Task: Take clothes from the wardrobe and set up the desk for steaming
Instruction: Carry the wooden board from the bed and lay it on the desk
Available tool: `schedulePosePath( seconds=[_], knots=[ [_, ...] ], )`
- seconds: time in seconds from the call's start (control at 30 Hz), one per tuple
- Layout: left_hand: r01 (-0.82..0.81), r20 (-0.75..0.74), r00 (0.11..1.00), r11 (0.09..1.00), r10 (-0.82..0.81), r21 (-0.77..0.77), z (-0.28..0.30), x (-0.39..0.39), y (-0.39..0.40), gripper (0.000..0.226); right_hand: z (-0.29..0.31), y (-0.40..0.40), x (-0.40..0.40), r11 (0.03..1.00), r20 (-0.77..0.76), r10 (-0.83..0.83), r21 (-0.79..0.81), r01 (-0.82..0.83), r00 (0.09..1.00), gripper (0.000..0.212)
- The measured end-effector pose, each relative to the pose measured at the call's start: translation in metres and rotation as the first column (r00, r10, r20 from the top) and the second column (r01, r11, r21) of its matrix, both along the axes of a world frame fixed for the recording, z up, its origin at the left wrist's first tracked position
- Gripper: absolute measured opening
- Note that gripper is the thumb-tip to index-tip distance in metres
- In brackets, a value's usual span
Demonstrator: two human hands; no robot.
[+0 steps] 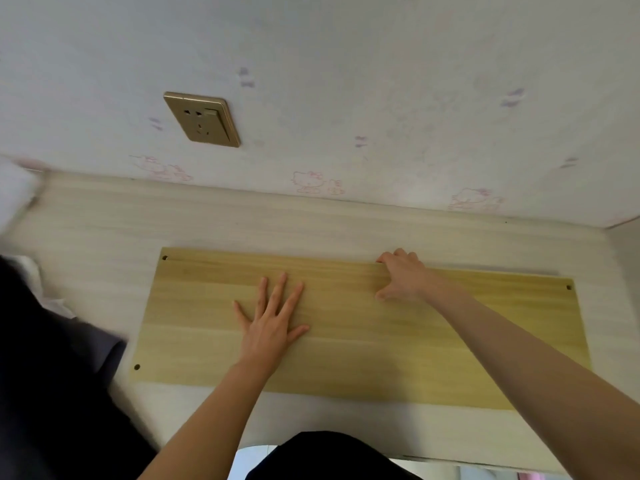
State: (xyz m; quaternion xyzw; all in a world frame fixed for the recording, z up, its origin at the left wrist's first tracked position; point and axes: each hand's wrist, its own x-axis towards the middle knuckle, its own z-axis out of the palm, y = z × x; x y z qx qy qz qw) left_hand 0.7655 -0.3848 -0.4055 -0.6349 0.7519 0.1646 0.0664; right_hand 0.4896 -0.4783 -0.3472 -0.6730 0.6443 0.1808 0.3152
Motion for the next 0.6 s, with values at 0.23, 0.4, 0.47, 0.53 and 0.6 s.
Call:
schedulePosePath(
  seconds=[0.23, 0.4, 0.47, 0.53, 0.6],
  knots=[
    [-0.010, 0.001, 1.000, 1.000, 0.010, 0.006, -0.003, 0.011, -0.010, 0.077, -0.004, -0.006, 0.010, 1.000, 0.023, -0.017, -0.008, 0.017, 1.000, 0.084],
    [-0.012, -0.002, 1.000, 0.999, 0.012, 0.036, -0.001, 0.013, -0.009, 0.077, -0.001, -0.006, 0.015, 0.990, -0.055, 0.087, -0.104, -0.092, 0.995, 0.083],
    [-0.013, -0.006, 1.000, 0.999, 0.014, 0.050, -0.002, 0.013, -0.010, 0.078, 0.000, -0.007, 0.016, 0.991, -0.052, 0.089, -0.093, -0.094, 0.995, 0.079],
    [-0.021, -0.012, 1.000, 0.998, 0.021, 0.057, -0.002, 0.013, -0.010, 0.079, 0.001, -0.006, 0.017, 0.993, -0.034, 0.079, -0.081, -0.082, 0.996, 0.070],
    [-0.034, -0.026, 0.999, 0.998, 0.035, 0.062, -0.003, 0.014, -0.010, 0.081, 0.001, 0.001, 0.020, 0.979, -0.020, 0.072, -0.189, -0.075, 0.997, 0.043]
  ],
)
